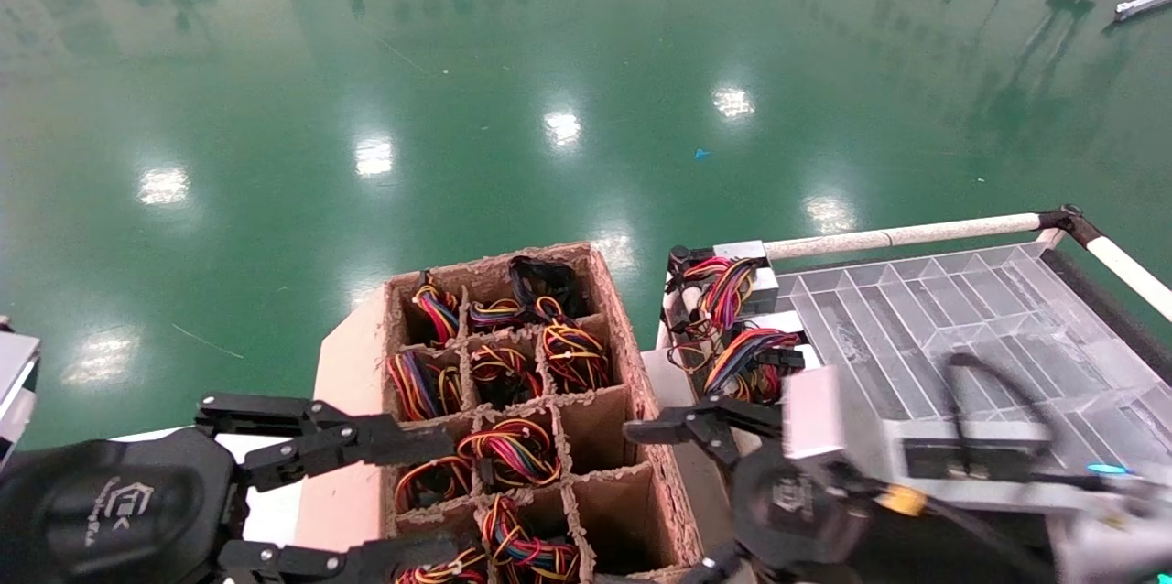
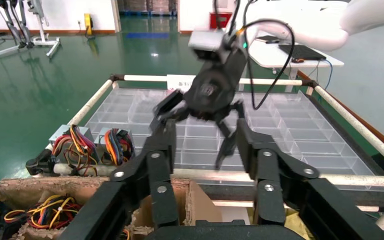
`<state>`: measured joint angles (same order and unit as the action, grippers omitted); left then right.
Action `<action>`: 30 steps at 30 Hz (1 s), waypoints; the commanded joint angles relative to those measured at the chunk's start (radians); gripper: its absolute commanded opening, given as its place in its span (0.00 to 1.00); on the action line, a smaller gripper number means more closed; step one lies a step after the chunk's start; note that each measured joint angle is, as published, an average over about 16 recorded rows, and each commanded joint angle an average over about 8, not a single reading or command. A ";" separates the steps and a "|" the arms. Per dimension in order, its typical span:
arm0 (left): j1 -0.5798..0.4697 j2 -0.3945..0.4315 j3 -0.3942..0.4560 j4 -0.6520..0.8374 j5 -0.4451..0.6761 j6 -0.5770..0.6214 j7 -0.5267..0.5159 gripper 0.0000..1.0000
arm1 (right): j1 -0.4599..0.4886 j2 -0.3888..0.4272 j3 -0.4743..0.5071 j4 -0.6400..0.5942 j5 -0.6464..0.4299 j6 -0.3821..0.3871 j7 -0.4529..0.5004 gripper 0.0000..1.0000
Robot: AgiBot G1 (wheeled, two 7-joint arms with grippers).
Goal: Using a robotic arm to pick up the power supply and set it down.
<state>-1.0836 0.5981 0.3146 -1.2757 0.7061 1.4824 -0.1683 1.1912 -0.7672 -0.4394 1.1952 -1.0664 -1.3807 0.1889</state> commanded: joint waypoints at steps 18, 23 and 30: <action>0.000 0.000 0.001 0.000 0.000 0.000 0.000 0.62 | 0.178 -0.251 -0.144 -0.251 -0.270 0.068 -0.087 0.00; 0.000 0.000 0.001 0.000 -0.001 0.000 0.000 0.87 | 0.204 -0.299 -0.161 -0.318 -0.294 0.076 -0.121 0.00; 0.000 0.000 0.001 0.000 -0.001 0.000 0.001 0.93 | 0.236 -0.342 -0.172 -0.392 -0.314 0.083 -0.155 0.00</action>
<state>-1.0838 0.5977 0.3157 -1.2757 0.7054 1.4820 -0.1677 1.4254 -1.1074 -0.6124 0.8071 -1.3818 -1.2978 0.0359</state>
